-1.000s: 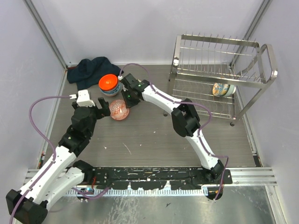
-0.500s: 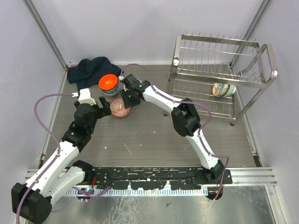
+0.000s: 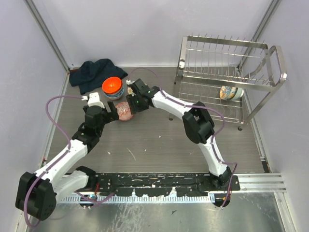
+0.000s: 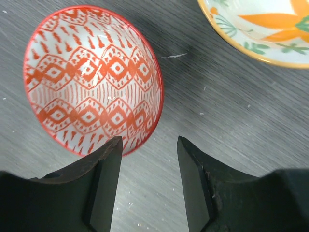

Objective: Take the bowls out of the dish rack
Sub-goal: Adjust the dish rack at the center of the board, then pick up the bowl from the center of the board.

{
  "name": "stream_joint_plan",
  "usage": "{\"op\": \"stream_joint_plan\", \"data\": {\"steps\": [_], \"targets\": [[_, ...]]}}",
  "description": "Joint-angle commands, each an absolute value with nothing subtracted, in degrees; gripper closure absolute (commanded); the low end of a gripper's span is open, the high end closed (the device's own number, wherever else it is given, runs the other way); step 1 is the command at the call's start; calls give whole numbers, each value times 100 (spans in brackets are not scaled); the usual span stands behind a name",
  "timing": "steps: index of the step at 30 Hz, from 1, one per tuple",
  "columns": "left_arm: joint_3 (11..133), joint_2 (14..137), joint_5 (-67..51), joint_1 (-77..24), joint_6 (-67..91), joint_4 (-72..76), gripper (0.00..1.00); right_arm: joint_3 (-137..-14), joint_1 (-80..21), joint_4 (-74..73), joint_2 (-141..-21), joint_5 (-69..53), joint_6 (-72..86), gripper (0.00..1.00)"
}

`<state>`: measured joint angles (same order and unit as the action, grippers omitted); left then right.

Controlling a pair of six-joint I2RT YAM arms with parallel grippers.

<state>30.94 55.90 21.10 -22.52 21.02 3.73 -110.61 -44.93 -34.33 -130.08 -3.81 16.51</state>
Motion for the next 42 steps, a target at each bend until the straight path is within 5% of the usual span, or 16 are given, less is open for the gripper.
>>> {"op": "stream_joint_plan", "data": {"steps": [1,15,24,42], "targets": [[2933,5696,2206,-2224,2255,945,2,-10664,-4501,-2726,-11934,-159,1509,44],[3003,6799,2027,-2197,2494,1569,3,-9202,-5318,-1638,-10308,1156,544,41],[3230,7677,1940,-2118,2572,1750,18,-7431,-5924,28,-8437,1917,360,41],[3857,8725,1762,-2059,2681,1762,39,-6355,-6074,33,-6824,2719,169,41]]}}
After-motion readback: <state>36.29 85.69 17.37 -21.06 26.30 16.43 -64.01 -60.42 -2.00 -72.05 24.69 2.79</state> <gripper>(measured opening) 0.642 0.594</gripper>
